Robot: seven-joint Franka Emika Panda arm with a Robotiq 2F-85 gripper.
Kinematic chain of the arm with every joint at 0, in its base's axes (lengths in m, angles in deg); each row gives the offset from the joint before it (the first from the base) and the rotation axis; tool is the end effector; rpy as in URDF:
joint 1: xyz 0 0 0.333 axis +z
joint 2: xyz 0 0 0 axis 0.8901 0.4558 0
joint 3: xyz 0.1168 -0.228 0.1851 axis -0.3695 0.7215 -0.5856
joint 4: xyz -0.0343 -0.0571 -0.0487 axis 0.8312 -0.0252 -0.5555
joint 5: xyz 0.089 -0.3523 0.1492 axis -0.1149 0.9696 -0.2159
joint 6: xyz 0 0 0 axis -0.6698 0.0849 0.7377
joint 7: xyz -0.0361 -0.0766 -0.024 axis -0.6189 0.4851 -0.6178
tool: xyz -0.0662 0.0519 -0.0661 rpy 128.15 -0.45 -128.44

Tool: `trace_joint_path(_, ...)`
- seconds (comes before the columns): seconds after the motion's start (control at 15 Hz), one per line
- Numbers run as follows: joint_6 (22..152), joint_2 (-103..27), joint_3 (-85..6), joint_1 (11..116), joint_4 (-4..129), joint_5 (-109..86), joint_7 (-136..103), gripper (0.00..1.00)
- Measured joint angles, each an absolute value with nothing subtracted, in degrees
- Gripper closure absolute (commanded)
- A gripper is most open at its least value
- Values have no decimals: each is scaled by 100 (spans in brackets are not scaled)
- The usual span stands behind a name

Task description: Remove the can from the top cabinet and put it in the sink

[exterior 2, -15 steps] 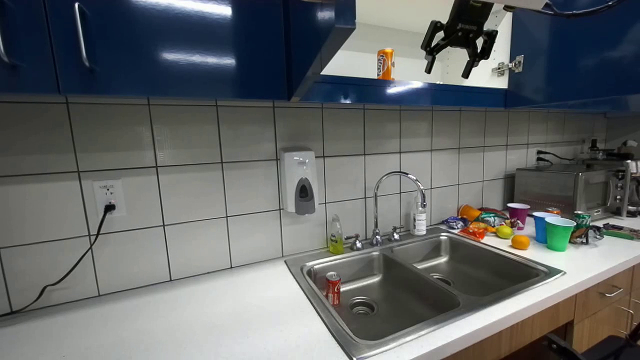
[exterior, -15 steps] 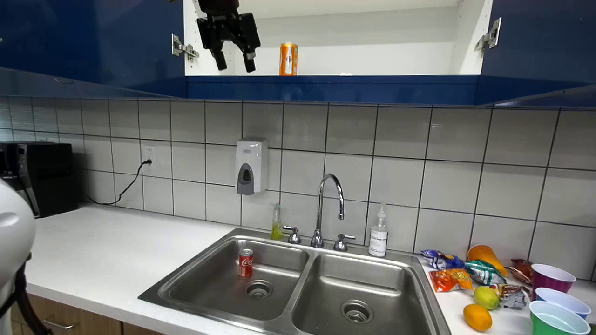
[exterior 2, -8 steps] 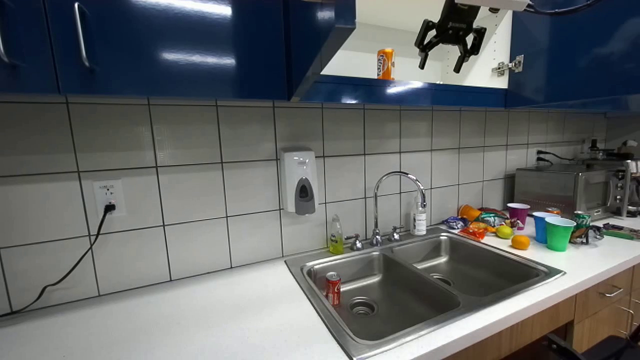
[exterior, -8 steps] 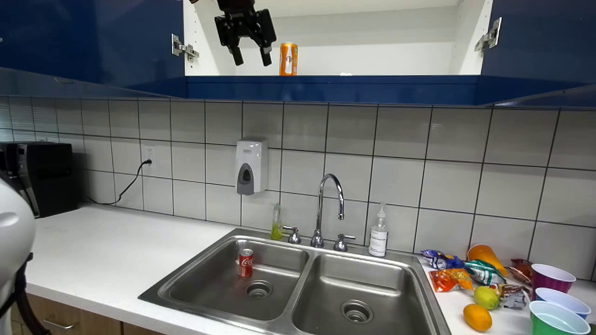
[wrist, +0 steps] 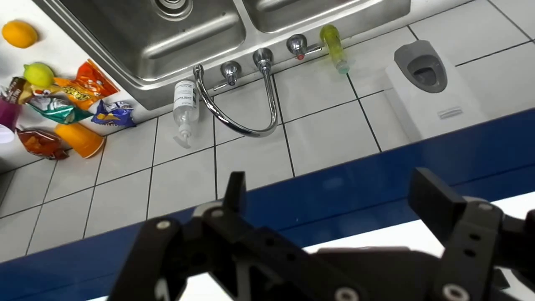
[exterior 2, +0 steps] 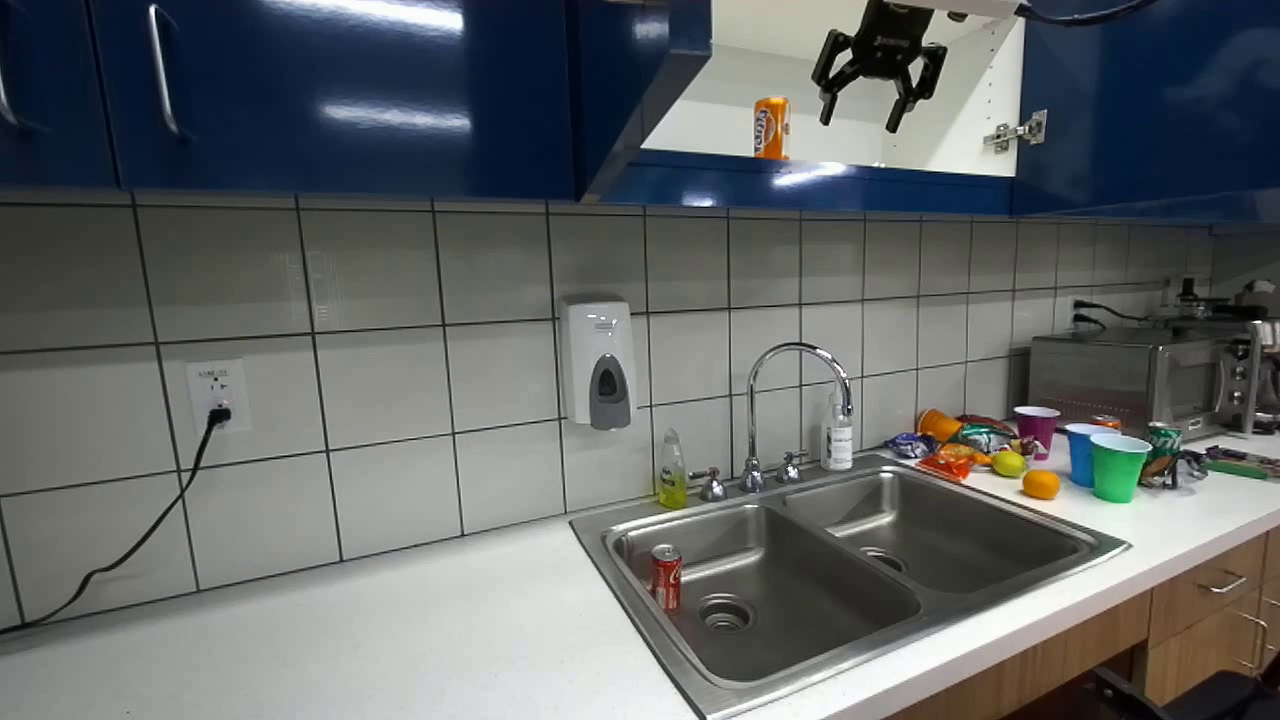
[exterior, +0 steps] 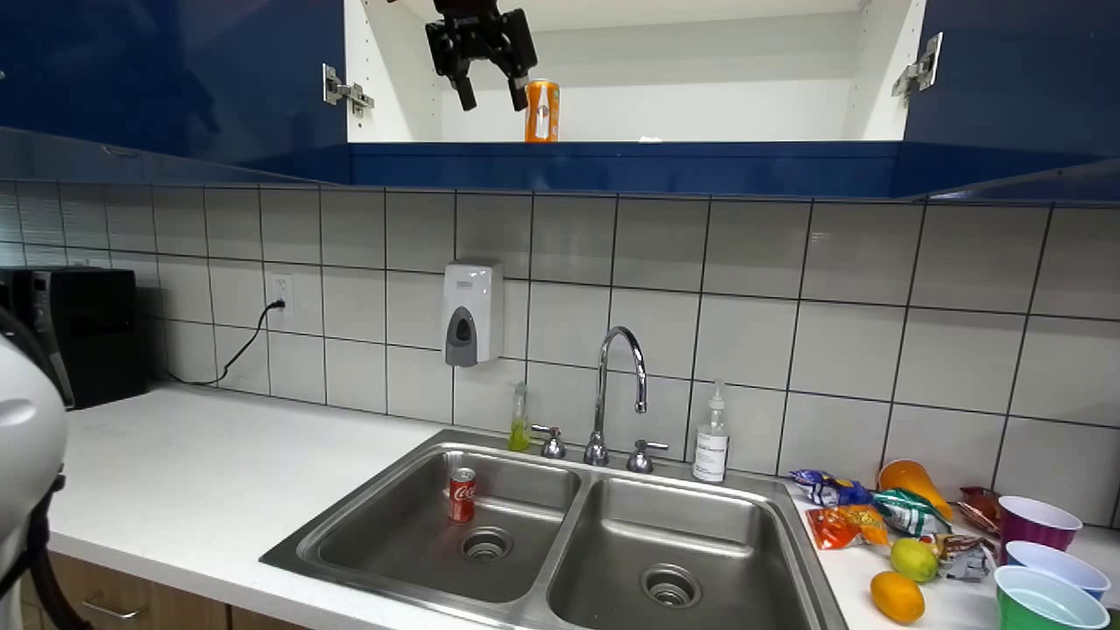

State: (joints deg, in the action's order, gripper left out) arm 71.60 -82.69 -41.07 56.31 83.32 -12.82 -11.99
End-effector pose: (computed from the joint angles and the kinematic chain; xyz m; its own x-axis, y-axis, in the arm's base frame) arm 0.4232 -0.0719 0.7308 0.7814 -0.2691 0.5630 -0.2738 -0.9586 -0.0782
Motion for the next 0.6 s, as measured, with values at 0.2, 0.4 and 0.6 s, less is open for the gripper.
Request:
trace_joint_path(0.2,7191,-8034,-4121,5675,8000,-1282,-1199,0)
trace_joint_path(0.4,7250,-7772,-4138,5705,7646,-1282,-1197,0)
trace_joint_path(0.6,7284,-7464,-4146,5714,7262,-1284,-1194,0)
